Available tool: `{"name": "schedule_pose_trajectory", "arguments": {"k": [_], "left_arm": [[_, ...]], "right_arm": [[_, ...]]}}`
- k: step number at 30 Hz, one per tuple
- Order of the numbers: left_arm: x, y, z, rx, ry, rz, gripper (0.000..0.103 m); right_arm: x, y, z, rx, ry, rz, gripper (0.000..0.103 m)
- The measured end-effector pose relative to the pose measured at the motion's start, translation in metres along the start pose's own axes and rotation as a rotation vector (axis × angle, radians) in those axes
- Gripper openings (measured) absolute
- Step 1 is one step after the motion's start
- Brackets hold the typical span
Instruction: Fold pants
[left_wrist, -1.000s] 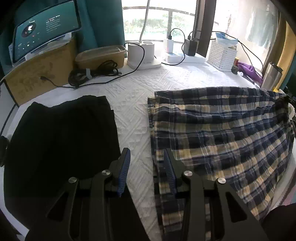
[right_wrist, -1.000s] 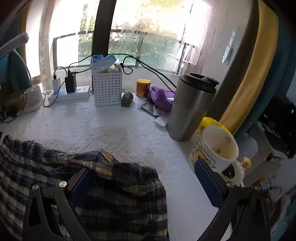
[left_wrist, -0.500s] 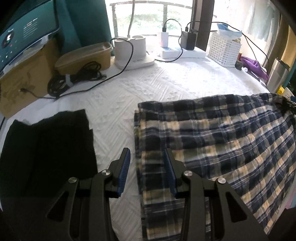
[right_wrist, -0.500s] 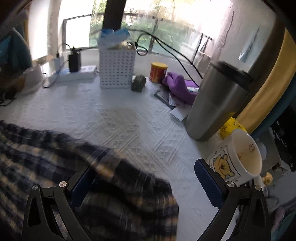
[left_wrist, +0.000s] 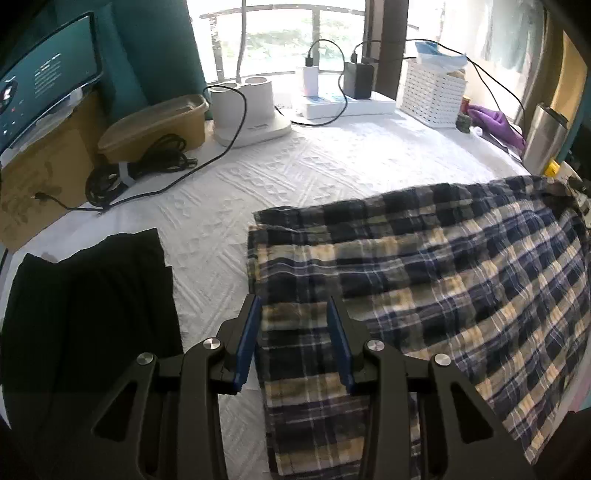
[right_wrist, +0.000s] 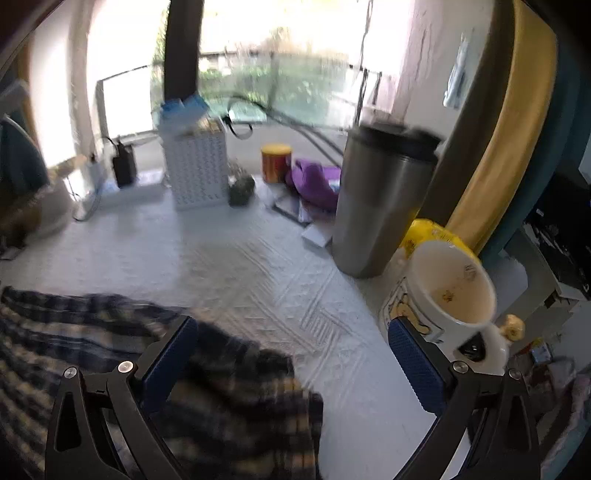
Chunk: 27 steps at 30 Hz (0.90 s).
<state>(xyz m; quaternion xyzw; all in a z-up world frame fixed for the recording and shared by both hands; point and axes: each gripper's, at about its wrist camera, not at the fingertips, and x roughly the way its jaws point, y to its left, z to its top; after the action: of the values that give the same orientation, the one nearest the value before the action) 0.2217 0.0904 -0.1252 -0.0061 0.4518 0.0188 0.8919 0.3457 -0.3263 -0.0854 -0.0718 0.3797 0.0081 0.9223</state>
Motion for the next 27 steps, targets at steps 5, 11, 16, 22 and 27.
{"name": "schedule_pose_trajectory", "arguments": {"k": [5, 11, 16, 22, 27], "left_arm": [[0.016, 0.009, -0.001, -0.043, 0.028, 0.007, 0.037], [0.021, 0.01, 0.007, -0.029, 0.024, 0.037, 0.037], [0.008, 0.016, 0.008, -0.052, 0.008, 0.057, 0.037], [-0.023, 0.015, -0.01, -0.061, -0.02, 0.04, 0.037], [-0.043, 0.012, -0.041, -0.076, -0.018, -0.015, 0.038]], "right_arm": [[0.045, 0.01, -0.009, -0.07, 0.108, -0.036, 0.103], [0.053, 0.009, -0.005, -0.096, 0.098, -0.094, 0.103], [0.021, -0.007, -0.005, -0.052, 0.031, -0.095, 0.103], [-0.018, -0.025, -0.034, 0.003, 0.017, -0.083, 0.103], [-0.042, -0.036, -0.07, 0.076, 0.021, -0.043, 0.103]]}}
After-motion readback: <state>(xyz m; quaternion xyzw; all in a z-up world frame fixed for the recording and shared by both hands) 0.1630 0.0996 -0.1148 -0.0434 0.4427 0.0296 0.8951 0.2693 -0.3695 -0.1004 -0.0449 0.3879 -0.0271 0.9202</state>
